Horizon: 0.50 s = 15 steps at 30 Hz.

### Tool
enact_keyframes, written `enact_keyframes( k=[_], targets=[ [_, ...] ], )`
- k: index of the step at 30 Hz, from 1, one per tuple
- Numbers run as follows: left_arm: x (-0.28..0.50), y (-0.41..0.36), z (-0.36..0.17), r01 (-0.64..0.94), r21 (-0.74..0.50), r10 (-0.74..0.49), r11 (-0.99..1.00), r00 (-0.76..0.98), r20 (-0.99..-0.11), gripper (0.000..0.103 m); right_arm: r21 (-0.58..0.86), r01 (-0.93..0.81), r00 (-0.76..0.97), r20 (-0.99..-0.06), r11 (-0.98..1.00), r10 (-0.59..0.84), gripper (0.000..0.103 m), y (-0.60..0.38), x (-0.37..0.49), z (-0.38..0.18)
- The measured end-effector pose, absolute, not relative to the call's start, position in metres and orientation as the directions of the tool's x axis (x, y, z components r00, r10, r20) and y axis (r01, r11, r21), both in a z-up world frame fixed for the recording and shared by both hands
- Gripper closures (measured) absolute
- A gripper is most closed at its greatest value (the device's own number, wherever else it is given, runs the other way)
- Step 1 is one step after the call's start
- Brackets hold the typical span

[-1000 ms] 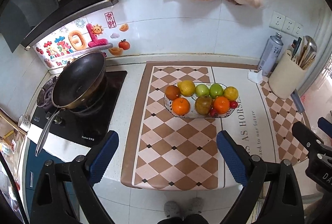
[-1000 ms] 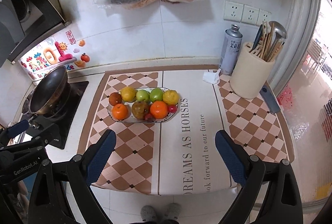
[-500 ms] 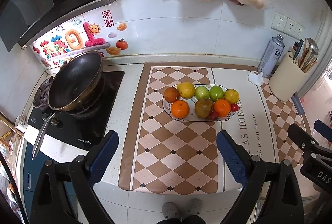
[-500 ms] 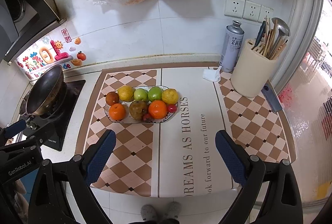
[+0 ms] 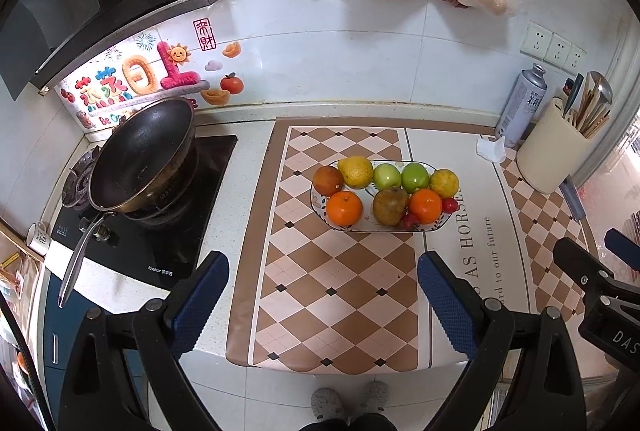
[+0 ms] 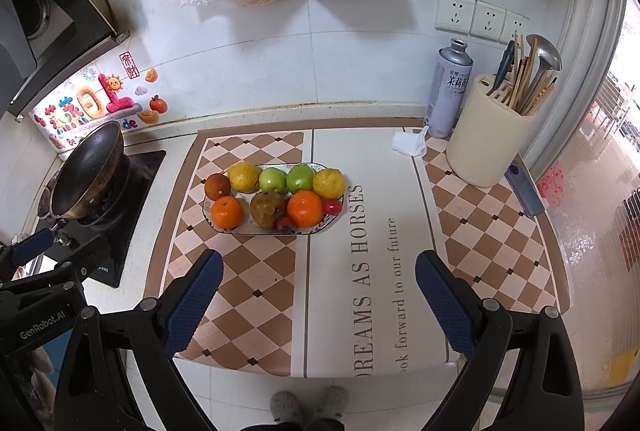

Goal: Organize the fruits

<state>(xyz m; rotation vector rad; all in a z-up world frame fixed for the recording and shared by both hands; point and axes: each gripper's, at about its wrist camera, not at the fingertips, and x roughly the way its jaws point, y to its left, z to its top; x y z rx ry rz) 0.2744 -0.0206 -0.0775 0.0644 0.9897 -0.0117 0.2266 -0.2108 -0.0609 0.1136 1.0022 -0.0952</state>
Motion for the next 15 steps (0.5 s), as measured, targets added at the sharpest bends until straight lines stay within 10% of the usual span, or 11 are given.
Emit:
enact_keyframes(
  k=[15],
  targets=[
    [0.2721,-0.0251,-0.0757,0.047,0.049,0.015,0.998,0.559,-0.829,0.0,0.046,0.124,0.535,-0.845,0.991,-0.028,0.004,-0.2089,0.2237,-0.0614]
  ],
)
